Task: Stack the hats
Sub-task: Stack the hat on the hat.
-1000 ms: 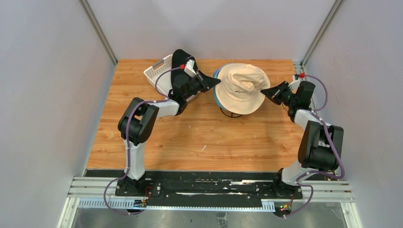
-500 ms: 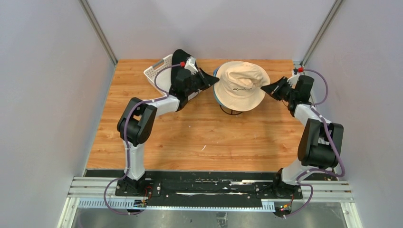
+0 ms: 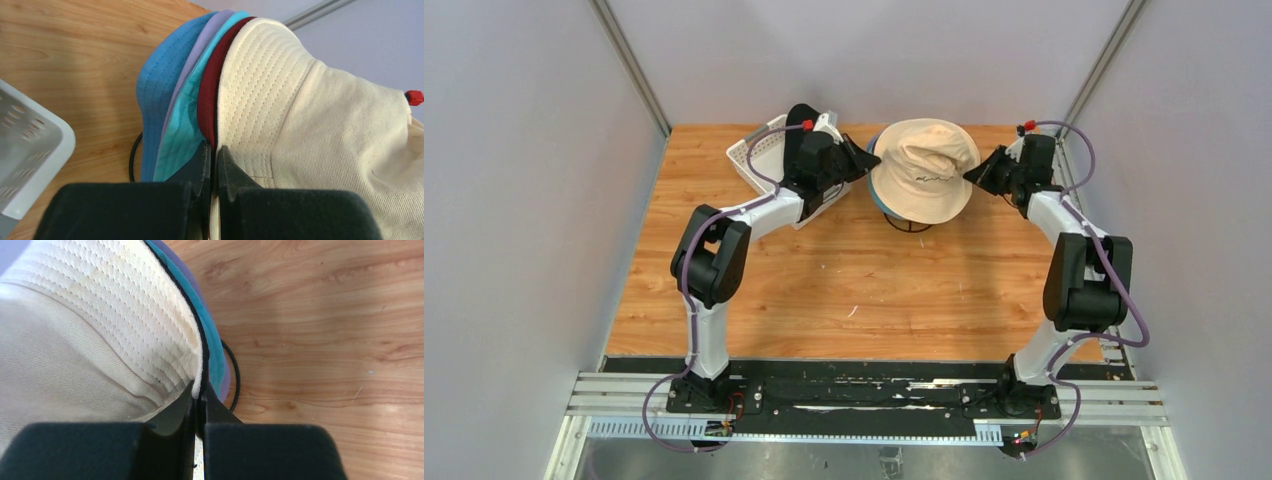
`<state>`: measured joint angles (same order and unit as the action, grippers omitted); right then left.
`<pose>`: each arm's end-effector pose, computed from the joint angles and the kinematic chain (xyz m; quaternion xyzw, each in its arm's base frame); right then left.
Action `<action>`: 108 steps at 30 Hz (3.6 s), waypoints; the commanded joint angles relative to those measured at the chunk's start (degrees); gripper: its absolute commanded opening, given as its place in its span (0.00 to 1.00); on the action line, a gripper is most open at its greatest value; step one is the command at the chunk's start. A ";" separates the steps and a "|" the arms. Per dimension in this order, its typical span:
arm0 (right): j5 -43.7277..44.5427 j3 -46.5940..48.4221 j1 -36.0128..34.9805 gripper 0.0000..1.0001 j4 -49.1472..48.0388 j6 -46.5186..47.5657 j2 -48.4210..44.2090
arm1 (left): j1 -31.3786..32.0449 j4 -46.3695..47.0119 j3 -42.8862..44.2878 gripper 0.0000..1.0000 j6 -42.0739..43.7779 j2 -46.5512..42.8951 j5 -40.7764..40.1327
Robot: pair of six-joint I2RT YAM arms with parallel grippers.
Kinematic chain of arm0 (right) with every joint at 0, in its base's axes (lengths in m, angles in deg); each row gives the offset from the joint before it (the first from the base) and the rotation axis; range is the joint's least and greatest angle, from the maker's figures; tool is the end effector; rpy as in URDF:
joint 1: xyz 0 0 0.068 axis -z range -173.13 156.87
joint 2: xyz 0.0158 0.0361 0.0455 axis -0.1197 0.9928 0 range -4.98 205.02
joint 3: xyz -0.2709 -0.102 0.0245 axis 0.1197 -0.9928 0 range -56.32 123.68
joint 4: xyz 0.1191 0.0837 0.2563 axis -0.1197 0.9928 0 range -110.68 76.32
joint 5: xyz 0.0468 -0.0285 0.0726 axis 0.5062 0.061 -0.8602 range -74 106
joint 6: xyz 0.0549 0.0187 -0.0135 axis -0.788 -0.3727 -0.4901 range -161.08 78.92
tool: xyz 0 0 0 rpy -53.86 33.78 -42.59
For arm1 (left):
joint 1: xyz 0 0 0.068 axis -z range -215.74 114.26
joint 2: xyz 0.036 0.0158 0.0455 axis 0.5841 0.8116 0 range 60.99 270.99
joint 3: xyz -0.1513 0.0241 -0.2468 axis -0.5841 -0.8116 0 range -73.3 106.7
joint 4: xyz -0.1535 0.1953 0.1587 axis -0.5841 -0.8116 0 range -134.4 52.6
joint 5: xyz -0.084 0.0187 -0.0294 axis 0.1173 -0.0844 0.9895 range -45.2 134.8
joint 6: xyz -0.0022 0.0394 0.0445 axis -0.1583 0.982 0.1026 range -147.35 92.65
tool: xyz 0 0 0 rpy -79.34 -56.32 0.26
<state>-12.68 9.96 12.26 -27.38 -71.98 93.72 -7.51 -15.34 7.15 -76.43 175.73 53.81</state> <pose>0.4327 -0.0197 0.2440 0.1302 0.8206 0.3183 0.4564 0.4531 -0.2511 0.2368 -0.0919 0.7721 -0.4387 0.4505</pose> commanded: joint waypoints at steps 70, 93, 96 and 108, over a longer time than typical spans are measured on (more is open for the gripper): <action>33.00 14.75 -17.44 0.42 33.44 16.49 8.20 | -1.76 -22.61 -6.13 0.00 6.50 5.68 -9.57; 33.24 14.67 -15.58 0.49 29.80 18.33 -14.09 | -4.14 -29.64 3.05 0.37 10.12 3.95 -7.88; 32.90 14.27 -15.52 0.49 29.45 18.37 -14.40 | -4.14 -28.83 1.83 0.37 10.12 1.38 -7.85; 28.49 4.25 -15.57 0.50 18.51 18.03 -19.83 | -4.08 -11.62 -9.58 0.50 13.74 -14.99 -1.19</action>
<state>18.31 18.64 -3.45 -2.25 -54.64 77.79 -11.36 -37.15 0.55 -64.93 167.03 49.03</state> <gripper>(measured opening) 0.492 0.444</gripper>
